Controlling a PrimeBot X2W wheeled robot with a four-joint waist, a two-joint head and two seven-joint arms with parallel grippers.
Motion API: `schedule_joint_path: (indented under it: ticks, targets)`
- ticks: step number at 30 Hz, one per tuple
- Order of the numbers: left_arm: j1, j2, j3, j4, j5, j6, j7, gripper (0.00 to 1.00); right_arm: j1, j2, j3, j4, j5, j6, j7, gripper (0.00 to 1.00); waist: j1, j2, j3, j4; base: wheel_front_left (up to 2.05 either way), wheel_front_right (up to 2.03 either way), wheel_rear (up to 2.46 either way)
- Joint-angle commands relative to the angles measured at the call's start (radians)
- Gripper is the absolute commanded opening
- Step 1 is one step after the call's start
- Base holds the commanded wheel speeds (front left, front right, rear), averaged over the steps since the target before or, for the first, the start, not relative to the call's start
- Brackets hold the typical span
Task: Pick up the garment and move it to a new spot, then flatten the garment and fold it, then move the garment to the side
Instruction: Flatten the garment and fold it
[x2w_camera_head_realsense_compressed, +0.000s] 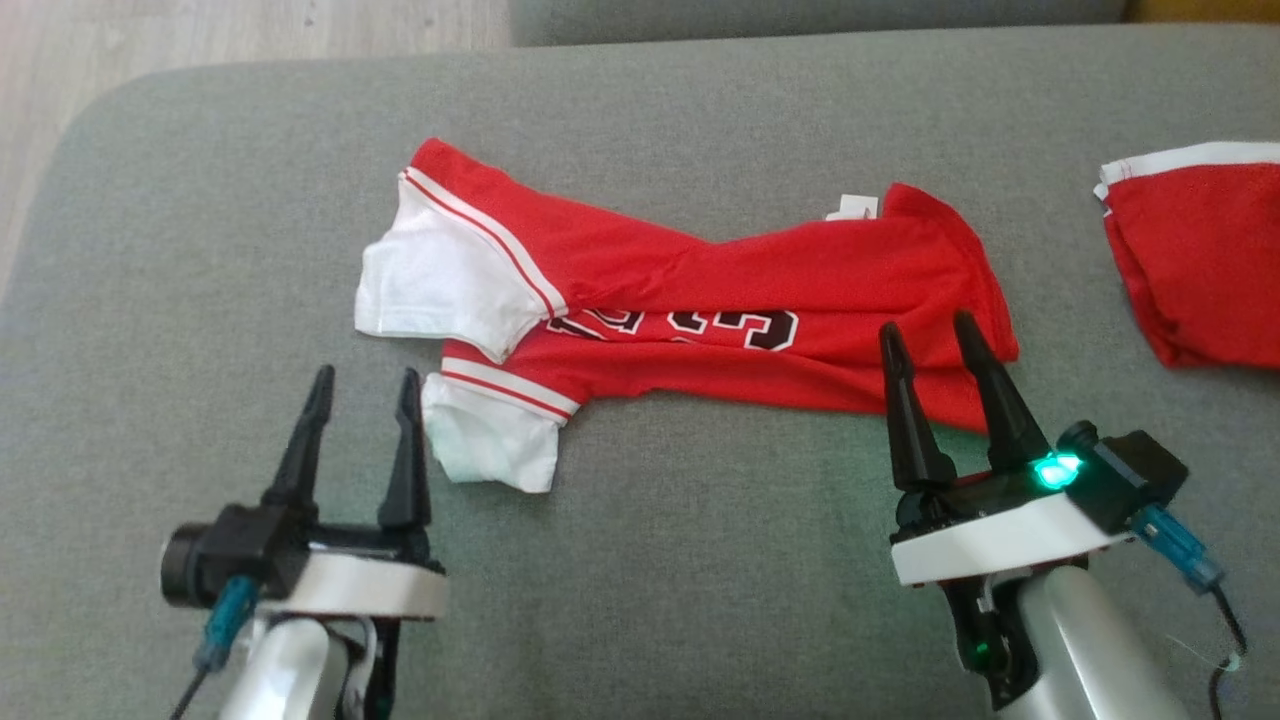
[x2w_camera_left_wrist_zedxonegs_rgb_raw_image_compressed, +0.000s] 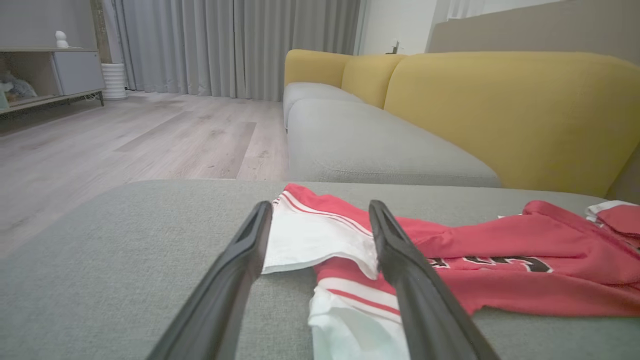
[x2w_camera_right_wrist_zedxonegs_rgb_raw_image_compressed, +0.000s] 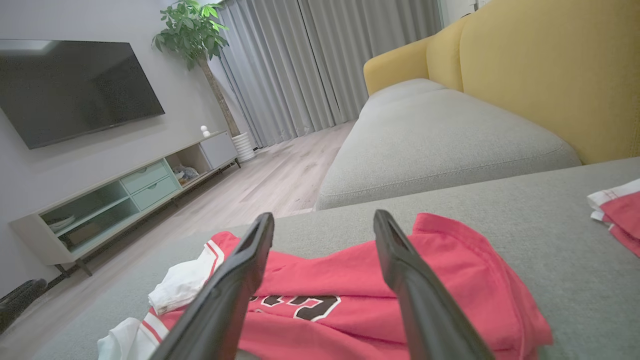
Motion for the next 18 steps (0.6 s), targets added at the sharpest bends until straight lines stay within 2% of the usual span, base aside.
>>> schedule_joint_path:
  ticks: [1, 7, 11, 18]
  targets:
    - [-0.061, 0.015, 0.044, -0.005, 0.009, -0.001, -0.005, 1.0, -0.024, -0.002, 0.026, -0.036, -0.005, -0.001, -0.011, 1.0, 0.0, 0.0, 0.013, -0.009, 0.0, 0.0, 0.0]
    - [-0.221, 0.057, 0.051, 0.187, 0.006, -0.027, 0.085, 1.0, -0.042, -0.002, 0.021, -0.049, -0.007, -0.001, -0.011, 1.0, 0.0, 0.0, 0.086, -0.048, 0.0, 0.0, 0.0]
    - [-0.324, 0.085, 0.069, 0.305, 0.001, -0.027, 0.13, 1.0, -0.055, -0.002, 0.018, -0.057, -0.008, -0.001, -0.011, 1.0, 0.0, 0.0, 0.129, -0.075, 0.0, 0.0, 0.0]
    - [-0.432, 0.112, 0.083, 0.484, -0.02, -0.04, 0.201, 1.0, -0.072, -0.002, 0.008, -0.068, -0.006, -0.001, -0.011, 1.0, 0.0, 0.0, 0.177, -0.111, 0.0, 0.0, 0.0]
